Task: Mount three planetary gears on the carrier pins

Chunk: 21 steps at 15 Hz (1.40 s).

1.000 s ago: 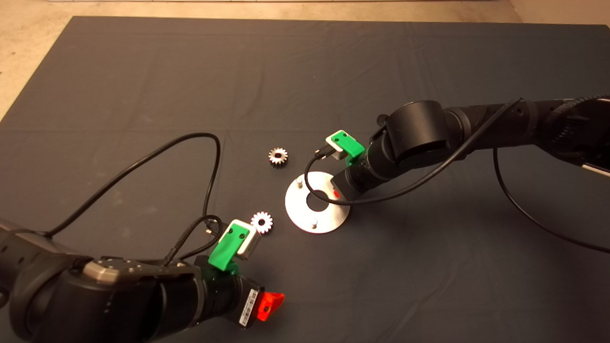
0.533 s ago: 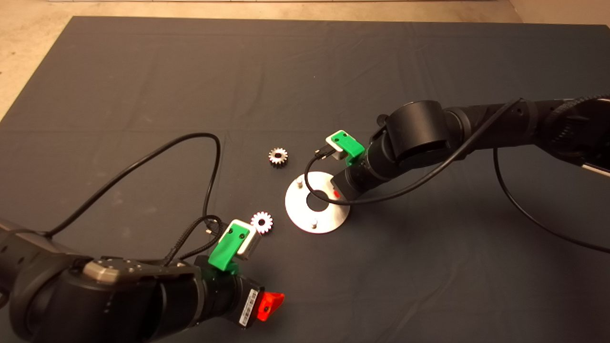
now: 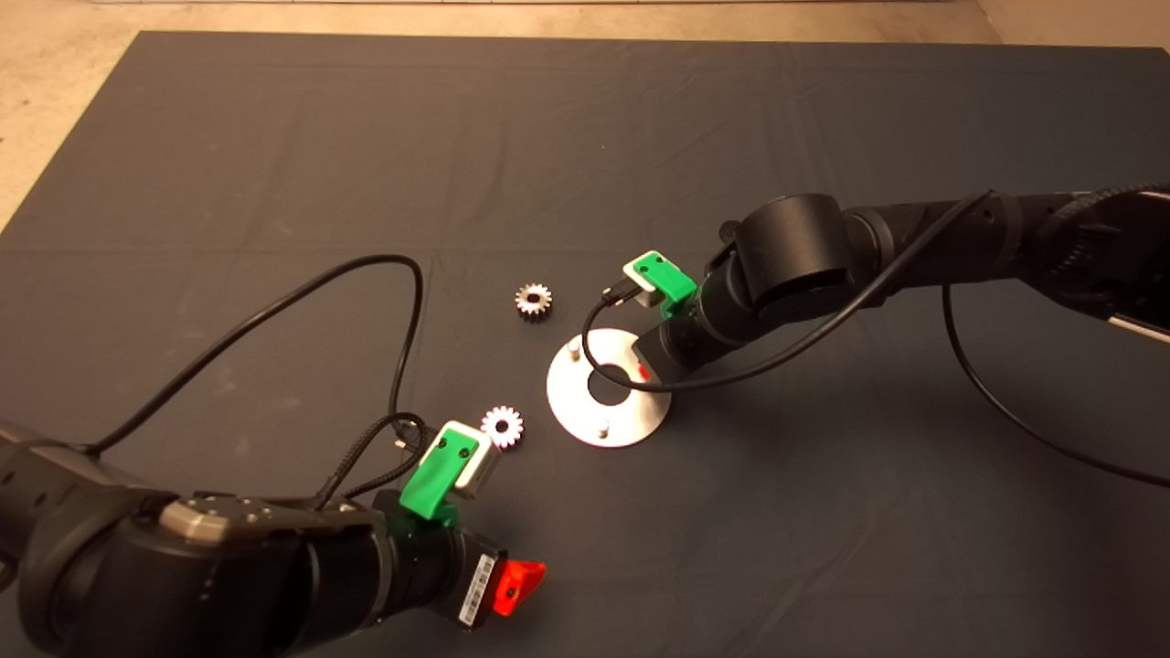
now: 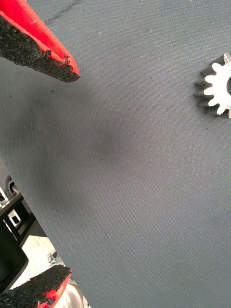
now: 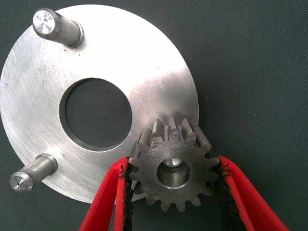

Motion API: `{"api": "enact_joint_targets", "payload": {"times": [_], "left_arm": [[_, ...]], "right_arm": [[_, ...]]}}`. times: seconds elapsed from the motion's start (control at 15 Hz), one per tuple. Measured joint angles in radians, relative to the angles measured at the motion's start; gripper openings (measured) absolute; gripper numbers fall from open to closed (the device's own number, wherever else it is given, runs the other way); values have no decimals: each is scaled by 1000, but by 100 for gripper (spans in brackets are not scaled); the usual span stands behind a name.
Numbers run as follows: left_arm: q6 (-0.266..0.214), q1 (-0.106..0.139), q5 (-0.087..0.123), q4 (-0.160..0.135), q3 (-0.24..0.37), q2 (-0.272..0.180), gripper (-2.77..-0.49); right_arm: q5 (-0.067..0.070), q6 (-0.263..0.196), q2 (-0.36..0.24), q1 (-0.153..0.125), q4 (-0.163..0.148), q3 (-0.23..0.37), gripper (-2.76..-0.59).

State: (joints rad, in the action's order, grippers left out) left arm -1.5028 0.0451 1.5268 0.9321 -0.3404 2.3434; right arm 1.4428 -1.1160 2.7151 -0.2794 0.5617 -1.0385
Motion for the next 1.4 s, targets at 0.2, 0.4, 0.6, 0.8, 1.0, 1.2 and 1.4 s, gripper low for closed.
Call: {"api": "enact_joint_targets", "payload": {"times": [0.2,0.4,0.6,0.8,1.0,1.2,1.4], "left_arm": [[0,0,0,0,0,0,-50],[0,0,0,0,0,0,-50],[0,0,0,0,0,6,-50],[0,0,0,0,0,11,-50],[0,0,0,0,0,13,-50],[0,0,0,0,0,16,-50],[0,0,0,0,0,16,-50]], "right_arm": [[0,0,0,0,0,0,-243],[0,0,0,0,0,0,-240],[0,1,0,0,0,0,-238],[0,1,0,0,0,-1,-232],[3,1,0,11,1,-1,-232],[1,1,0,13,1,-1,-225],[1,1,0,10,1,-1,-217]]}}
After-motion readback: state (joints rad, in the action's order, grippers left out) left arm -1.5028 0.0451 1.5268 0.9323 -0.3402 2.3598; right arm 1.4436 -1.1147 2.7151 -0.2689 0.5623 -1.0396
